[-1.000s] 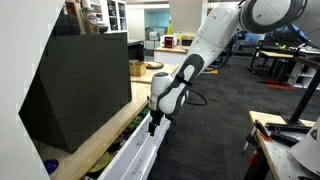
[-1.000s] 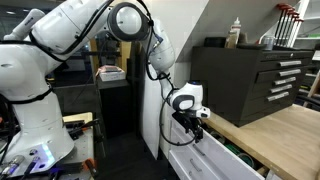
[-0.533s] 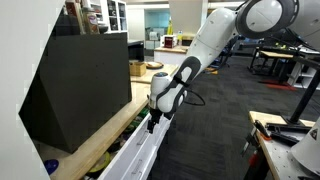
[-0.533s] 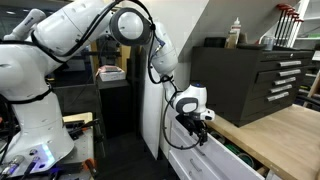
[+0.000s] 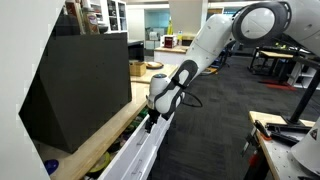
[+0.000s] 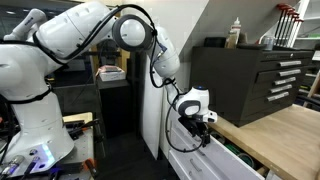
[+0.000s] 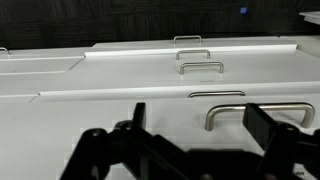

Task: Close the topmost drawer of the cabinet to the left

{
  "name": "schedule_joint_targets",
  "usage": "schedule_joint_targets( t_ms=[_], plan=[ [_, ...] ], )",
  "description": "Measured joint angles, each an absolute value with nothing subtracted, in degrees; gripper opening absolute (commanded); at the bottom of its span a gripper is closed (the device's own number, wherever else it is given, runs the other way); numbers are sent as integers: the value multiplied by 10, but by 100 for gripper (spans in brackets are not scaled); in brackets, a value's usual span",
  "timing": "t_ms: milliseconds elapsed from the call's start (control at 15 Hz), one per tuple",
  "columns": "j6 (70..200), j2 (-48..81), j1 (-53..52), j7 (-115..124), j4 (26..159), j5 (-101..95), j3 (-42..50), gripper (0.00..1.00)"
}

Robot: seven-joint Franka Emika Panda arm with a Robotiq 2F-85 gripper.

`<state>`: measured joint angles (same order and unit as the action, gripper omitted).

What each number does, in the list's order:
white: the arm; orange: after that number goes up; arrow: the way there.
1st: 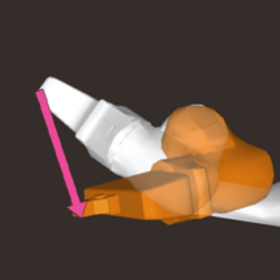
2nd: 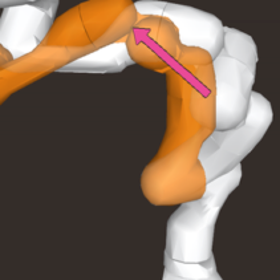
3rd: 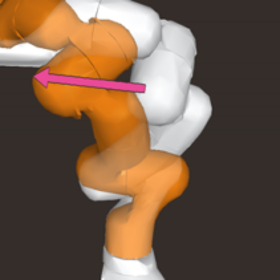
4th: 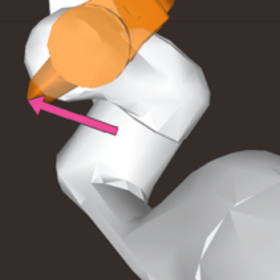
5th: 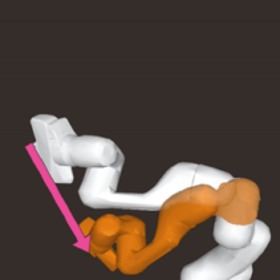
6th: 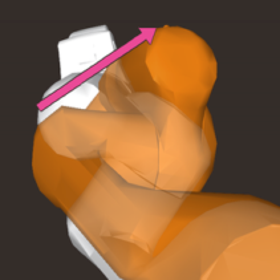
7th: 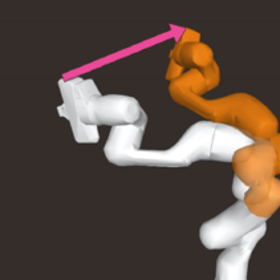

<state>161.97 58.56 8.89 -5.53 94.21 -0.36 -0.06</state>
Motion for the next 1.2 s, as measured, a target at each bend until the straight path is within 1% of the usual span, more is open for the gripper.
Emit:
schedule_joint_targets(
  t_ms=[1200],
  plan=[
    [1620, 644, 89, -61, 822, -4, -19, 100]
  ],
)
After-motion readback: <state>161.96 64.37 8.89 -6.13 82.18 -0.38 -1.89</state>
